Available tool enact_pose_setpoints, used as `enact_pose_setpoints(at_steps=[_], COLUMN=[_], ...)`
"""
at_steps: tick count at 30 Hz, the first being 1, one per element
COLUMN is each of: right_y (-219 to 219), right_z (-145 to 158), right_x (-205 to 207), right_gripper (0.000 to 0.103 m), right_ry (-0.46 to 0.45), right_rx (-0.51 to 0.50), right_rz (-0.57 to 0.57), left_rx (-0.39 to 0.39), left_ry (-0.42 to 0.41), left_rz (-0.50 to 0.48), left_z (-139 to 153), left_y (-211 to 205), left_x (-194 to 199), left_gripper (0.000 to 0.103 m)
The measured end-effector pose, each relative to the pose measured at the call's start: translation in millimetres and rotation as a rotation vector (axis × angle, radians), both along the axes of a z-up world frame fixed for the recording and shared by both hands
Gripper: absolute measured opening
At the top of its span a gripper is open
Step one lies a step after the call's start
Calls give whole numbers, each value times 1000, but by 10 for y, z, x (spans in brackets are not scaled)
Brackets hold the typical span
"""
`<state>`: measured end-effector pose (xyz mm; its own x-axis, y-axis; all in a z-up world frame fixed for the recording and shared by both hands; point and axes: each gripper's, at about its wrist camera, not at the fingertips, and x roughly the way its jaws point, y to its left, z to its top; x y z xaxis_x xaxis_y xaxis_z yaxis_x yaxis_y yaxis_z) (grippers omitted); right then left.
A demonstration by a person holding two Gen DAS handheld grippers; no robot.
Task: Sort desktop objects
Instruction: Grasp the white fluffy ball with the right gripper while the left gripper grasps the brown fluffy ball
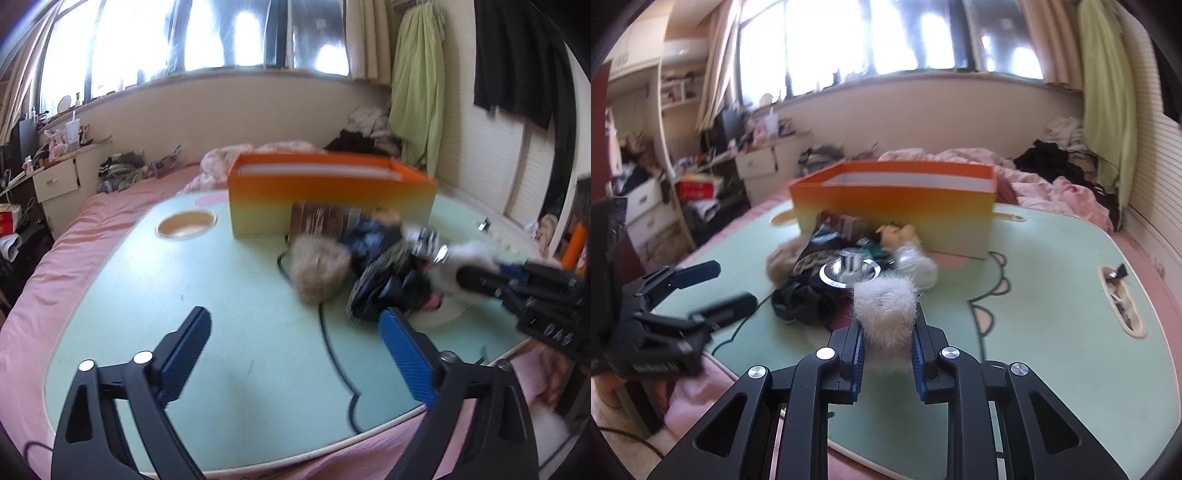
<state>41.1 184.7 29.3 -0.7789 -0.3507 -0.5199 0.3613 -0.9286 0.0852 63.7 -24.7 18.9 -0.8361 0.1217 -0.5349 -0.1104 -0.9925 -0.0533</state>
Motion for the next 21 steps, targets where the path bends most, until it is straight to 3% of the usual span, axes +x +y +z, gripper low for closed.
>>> enact_pose_setpoints(at_steps=[3, 6, 7, 10, 16, 18, 21], right_y=[76, 101, 100, 116, 106, 116, 153], right_z=[40, 54, 50, 37, 12, 1, 3], right_x=[34, 44, 37, 22, 6, -6, 5], right_gripper=[21, 21, 21, 21, 22, 22, 22], right_ry=[29, 36, 33, 23, 8, -1, 2], right_rx=[-34, -42, -43, -44, -37, -44, -63], right_rz=[-29, -35, -35, -35, -35, -36, -39], left_rx=[13, -23, -41, -48, -50, -60, -88], left_ry=[9, -44, -77, -156, -197, -218, -183], left_rz=[-5, 12, 14, -26, -9, -1, -17], left_z=[173, 204, 175, 68, -35, -76, -96], left_y=[11, 60, 83, 158, 271, 294, 345], left_x=[-98, -316, -404, -591, -777, -822, -742], left_gripper=[83, 54, 51, 51, 50, 34, 34])
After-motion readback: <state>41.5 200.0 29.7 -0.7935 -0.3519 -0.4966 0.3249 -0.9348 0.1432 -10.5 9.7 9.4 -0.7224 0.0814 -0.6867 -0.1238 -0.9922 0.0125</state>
